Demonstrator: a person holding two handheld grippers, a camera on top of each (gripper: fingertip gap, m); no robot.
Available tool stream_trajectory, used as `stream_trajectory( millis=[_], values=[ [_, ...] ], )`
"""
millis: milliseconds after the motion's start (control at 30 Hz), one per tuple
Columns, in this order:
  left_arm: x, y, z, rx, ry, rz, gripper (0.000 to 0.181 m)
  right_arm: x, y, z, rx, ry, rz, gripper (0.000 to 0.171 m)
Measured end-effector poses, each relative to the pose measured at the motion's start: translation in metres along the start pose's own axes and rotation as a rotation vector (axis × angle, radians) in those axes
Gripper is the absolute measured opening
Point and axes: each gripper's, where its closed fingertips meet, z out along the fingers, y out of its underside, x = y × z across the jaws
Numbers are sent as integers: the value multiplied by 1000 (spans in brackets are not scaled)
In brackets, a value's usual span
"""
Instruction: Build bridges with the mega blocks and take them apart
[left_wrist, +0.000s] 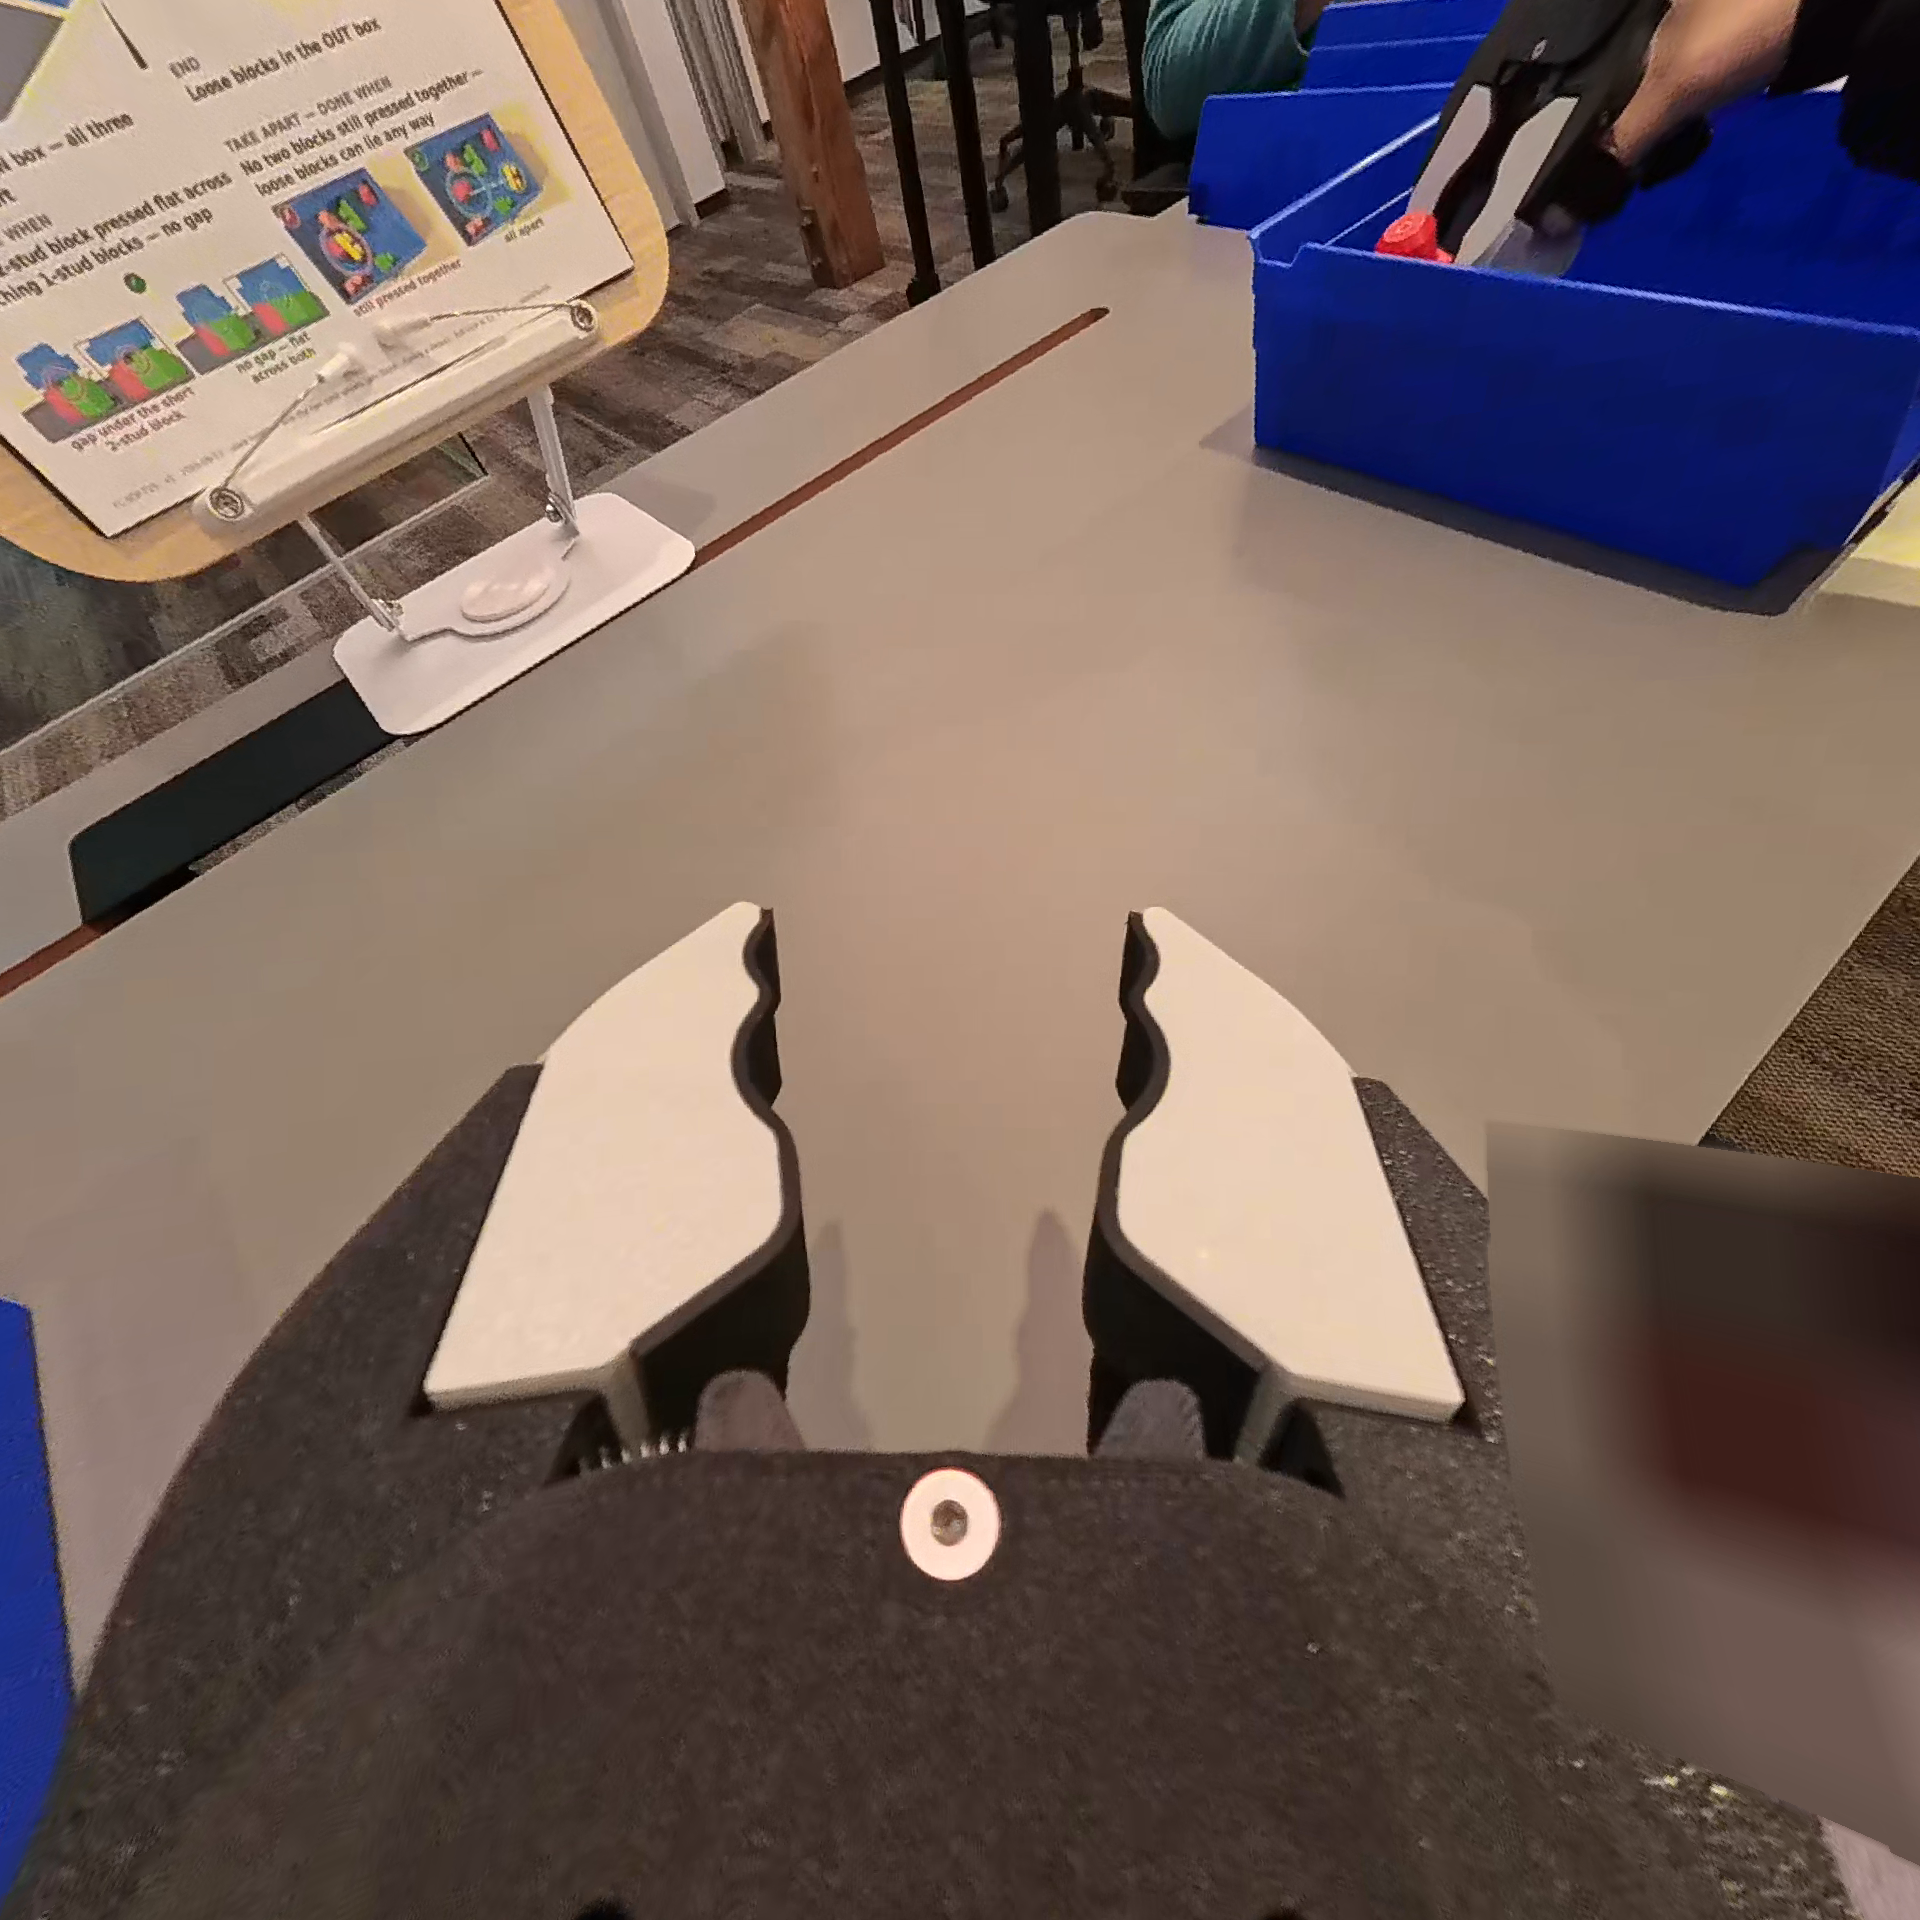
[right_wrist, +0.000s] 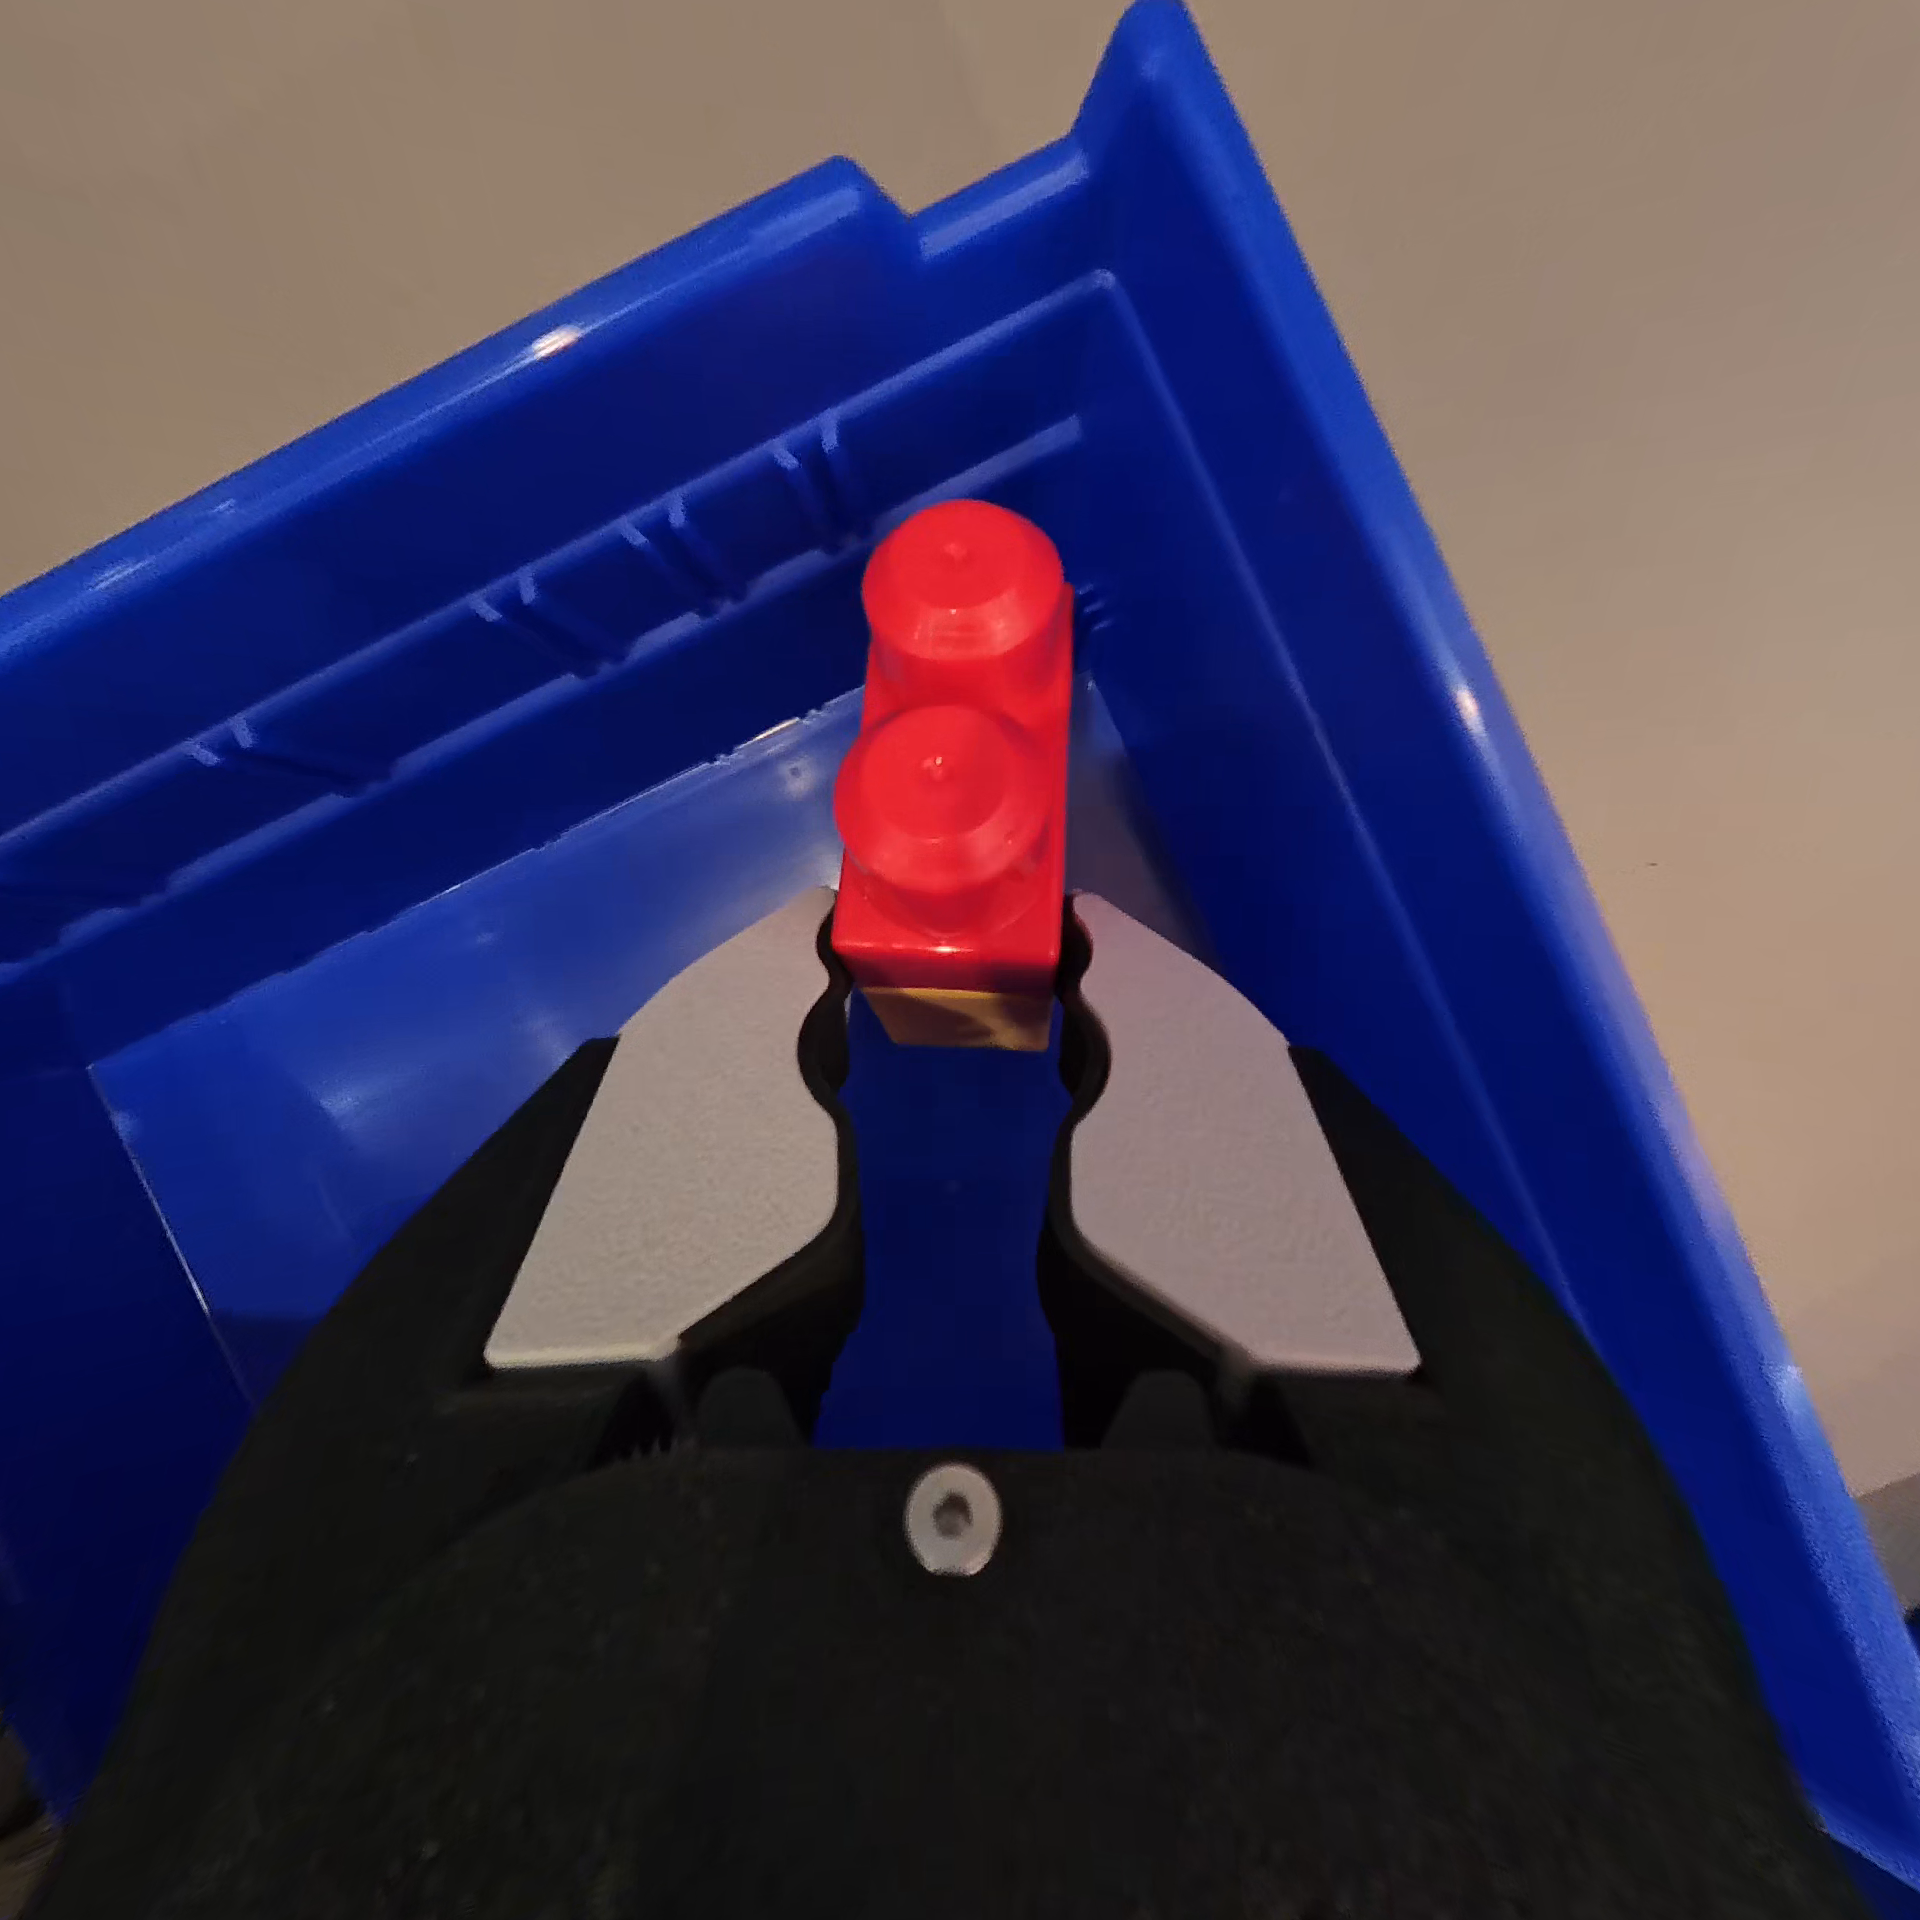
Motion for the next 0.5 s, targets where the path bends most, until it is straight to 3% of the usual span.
stream_trajectory(
  millis=[300,500],
  values=[
    [0,-2,-4,-2,-13,11,63,17,7,2,-53,82,-13,41],
    [-2,-3,-6,15,-12,6,63,13,-5,-23,9,142,-43,48]
  ],
)
